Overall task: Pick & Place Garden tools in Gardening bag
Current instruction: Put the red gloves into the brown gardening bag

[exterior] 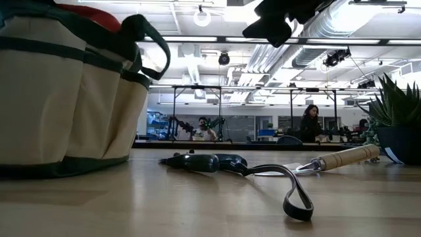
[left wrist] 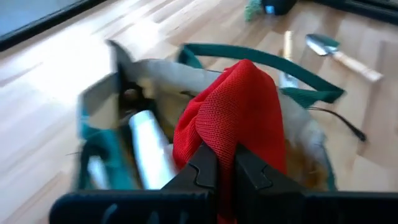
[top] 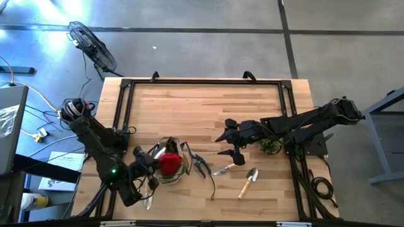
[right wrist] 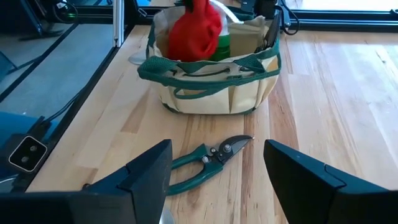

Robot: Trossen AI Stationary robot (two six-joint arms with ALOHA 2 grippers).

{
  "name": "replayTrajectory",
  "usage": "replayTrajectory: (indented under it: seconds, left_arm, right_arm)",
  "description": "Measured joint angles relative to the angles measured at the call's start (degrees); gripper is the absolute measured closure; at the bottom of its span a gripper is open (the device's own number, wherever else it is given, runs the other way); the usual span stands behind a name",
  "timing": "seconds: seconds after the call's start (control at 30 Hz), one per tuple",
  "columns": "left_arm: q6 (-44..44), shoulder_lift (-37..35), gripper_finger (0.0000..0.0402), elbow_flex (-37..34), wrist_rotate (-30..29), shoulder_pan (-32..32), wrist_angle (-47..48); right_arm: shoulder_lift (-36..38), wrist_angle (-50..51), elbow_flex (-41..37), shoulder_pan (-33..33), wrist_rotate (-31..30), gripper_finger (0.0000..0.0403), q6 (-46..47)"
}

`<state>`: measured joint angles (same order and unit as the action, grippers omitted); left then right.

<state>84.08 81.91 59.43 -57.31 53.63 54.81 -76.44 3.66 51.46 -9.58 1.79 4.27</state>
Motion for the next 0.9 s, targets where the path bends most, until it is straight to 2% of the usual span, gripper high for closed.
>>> replayTrajectory:
  seconds: [0.2,0.4,0.53,0.77,0.9]
  left_arm:
    - [8.82,-0.02,0.0393,3.94,2.06,-0.03,10.58]
    - [12.4,0.86,0.0393,4.18,9.08,-2.83,9.06]
    - [9.74,1.68,0.0393,4.18,13.04,-5.09,5.51]
    - [-1.95,1.62,0.0393,4.18,16.21,-6.19,-5.79]
    - [-2.85,1.62,0.0393,4.18,21.08,-7.54,-6.73]
  right_arm:
    - [0.0,0.06,0.0,0.0,-0.07,0.0158,-0.46]
    - [0.0,0.04,0.0,0.0,-0.14,0.0158,-1.36]
    - [0.0,0.0,0.0,0.0,-0.18,0.0158,-1.75]
    - [0.0,0.01,0.0,0.0,-0.16,0.0158,-2.08]
    - [0.0,0.0,0.0,0.0,-0.16,0.0158,-2.03]
